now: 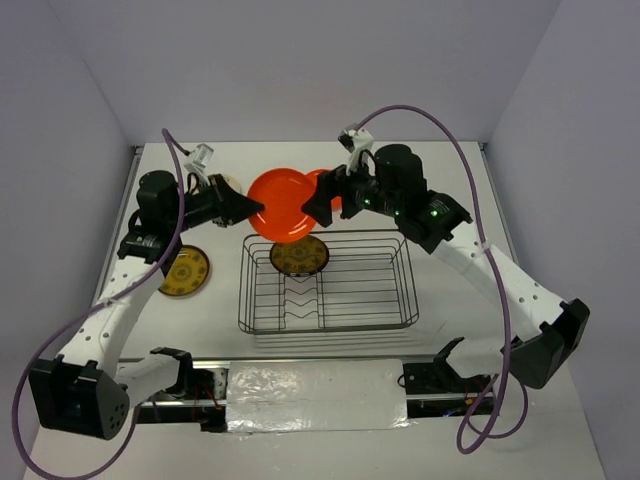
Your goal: Unload the plates from the dish rack
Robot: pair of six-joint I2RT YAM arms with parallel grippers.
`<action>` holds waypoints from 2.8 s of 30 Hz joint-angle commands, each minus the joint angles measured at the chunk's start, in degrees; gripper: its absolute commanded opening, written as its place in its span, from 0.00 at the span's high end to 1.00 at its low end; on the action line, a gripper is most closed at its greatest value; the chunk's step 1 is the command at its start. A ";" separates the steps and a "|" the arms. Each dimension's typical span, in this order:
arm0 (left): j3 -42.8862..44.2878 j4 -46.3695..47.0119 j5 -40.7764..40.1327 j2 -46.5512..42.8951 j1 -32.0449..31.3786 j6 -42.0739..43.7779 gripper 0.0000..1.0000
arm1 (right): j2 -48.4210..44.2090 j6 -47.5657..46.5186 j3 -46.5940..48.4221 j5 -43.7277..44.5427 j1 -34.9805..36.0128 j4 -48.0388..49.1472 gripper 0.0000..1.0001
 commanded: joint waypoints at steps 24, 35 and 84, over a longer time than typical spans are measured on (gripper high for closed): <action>75.72 -25.53 -15.22 77.32 -4.64 1.90 0.82 | -31.78 -1.56 -30.87 19.82 -4.53 3.11 0.00; 80.29 -27.39 -15.58 78.56 -5.08 0.67 0.01 | -31.00 -3.40 -31.22 19.64 -4.62 2.76 0.00; 2.69 -32.75 -38.25 -6.87 -1.92 19.47 0.01 | 15.79 -49.98 -7.49 17.95 9.62 5.31 0.99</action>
